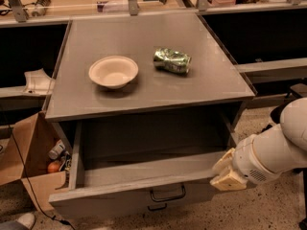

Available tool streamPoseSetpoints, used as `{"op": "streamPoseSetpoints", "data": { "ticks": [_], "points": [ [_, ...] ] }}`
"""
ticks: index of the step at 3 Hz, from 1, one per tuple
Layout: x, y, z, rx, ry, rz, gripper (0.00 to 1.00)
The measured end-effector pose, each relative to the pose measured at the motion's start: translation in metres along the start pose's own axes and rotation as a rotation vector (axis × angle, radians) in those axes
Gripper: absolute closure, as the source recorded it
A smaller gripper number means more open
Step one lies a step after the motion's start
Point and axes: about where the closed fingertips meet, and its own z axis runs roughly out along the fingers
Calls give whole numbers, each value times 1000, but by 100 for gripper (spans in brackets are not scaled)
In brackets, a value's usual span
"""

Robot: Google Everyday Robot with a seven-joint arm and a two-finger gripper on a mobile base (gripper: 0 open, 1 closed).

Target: Open top drawer

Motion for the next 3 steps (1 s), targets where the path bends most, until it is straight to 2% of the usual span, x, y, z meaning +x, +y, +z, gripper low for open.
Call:
{"op": "streamPoseSetpoints", "data": {
  "ticks": [1,2,3],
  "points": [
    [0,0,0,0,0,0,0],
    [0,0,0,0,0,0,0],
    [13,-7,18,-23,52,24,0]
  ]
}}
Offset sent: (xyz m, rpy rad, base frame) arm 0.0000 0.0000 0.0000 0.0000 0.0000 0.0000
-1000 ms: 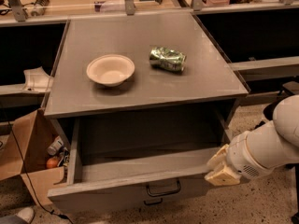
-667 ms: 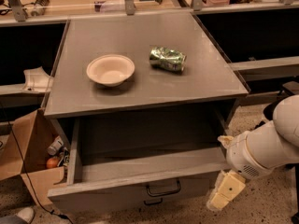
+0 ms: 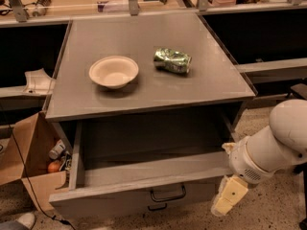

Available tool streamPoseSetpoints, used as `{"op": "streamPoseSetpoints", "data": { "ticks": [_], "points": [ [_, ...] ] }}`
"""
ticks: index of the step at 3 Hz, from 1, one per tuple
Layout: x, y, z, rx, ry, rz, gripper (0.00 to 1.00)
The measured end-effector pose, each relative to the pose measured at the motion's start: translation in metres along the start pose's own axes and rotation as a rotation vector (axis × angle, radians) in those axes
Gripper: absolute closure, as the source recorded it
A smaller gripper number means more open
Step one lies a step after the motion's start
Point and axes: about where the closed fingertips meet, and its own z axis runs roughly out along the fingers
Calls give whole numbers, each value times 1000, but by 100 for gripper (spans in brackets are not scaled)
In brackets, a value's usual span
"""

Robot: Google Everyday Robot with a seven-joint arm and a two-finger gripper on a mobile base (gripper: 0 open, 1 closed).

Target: Open top drawer

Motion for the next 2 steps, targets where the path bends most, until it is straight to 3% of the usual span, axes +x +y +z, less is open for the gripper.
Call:
{"op": "streamPoseSetpoints", "data": {
  "ticks": [1,2],
  "points": [
    [19,-4,14,-45,33,44,0],
    [20,-4,15,-48,33,45,4]
  ]
}}
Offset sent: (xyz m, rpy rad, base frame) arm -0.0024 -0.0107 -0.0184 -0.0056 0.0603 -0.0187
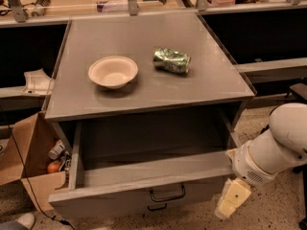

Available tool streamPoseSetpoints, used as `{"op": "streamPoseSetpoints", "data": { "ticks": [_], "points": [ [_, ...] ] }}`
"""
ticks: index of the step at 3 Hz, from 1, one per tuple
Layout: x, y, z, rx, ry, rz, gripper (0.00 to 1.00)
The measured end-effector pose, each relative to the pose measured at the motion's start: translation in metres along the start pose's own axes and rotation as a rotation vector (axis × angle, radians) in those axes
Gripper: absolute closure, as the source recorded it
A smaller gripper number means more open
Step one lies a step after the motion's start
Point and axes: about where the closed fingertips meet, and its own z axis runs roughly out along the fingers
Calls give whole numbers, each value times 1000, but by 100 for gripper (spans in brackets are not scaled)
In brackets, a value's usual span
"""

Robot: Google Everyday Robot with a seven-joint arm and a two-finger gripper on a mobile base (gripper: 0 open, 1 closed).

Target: Open top drawer

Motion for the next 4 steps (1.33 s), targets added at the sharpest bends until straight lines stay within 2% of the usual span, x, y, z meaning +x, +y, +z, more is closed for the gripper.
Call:
{"op": "streamPoseSetpoints", "data": {
  "ticks": [4],
  "points": [
    [0,0,0,0,0,0,97]
  ]
}}
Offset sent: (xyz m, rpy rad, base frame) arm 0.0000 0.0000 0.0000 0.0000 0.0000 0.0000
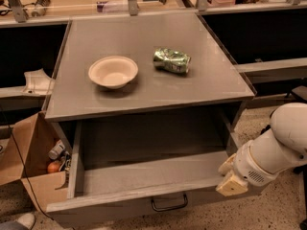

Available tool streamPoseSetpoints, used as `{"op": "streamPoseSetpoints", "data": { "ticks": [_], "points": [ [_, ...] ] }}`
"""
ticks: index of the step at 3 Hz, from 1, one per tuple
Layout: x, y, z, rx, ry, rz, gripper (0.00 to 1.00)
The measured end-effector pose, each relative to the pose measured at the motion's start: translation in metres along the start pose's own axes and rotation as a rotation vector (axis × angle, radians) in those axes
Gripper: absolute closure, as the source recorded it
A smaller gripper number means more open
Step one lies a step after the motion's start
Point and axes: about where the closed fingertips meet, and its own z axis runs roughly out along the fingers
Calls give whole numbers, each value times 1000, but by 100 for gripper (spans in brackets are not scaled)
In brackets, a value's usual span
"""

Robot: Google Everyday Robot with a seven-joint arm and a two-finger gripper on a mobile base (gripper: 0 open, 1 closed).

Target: Open top drawer

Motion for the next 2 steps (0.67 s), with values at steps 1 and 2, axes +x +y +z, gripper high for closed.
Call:
{"op": "streamPoseSetpoints", "data": {
  "ticks": [1,2],
  "points": [
    [0,0,-2,0,0,0,100],
    [6,6,-12,19,-17,12,100]
  ]
}}
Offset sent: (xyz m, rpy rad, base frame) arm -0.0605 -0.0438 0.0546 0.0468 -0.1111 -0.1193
